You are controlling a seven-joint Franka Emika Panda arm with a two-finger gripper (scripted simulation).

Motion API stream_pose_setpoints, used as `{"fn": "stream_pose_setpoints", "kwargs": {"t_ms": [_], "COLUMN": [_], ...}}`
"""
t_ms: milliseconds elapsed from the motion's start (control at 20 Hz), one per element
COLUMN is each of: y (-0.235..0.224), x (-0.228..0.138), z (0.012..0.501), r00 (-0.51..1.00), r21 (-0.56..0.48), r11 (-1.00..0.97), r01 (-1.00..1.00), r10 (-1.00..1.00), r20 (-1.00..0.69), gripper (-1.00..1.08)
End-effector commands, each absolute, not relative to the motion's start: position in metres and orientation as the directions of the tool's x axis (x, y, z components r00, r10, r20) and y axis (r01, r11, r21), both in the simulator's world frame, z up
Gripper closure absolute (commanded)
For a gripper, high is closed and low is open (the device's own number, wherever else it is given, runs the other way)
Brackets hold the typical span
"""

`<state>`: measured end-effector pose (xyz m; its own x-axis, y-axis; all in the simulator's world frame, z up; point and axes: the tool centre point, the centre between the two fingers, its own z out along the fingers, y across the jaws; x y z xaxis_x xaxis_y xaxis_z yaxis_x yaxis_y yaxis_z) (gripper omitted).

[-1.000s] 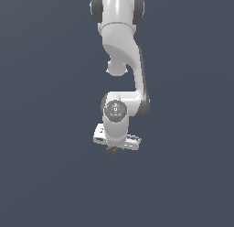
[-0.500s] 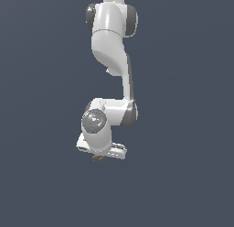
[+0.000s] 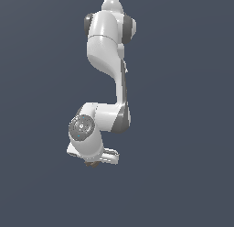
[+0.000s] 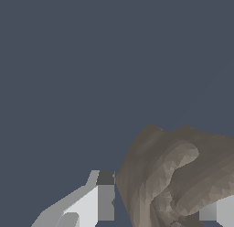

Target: Pick up the object and move it to a goal position.

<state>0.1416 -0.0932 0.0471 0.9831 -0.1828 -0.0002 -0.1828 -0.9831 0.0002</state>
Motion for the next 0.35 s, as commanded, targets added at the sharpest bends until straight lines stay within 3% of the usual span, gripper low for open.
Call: {"fn": "stream_pose_setpoints", "kwargs": {"t_ms": [0,300], "y": [-0.0965,-0.0995], "x": [0.1446,0.1469], "z": [0.0474,0.0475], "r00": [0.983,0.983], "r21": [0.000,0.000], "r11": [-0.983,-0.983], "r01": [-0.182,-0.182], "r10": [-0.182,-0.182], "r20": [0.000,0.000], "gripper": [1.08,1.08]}}
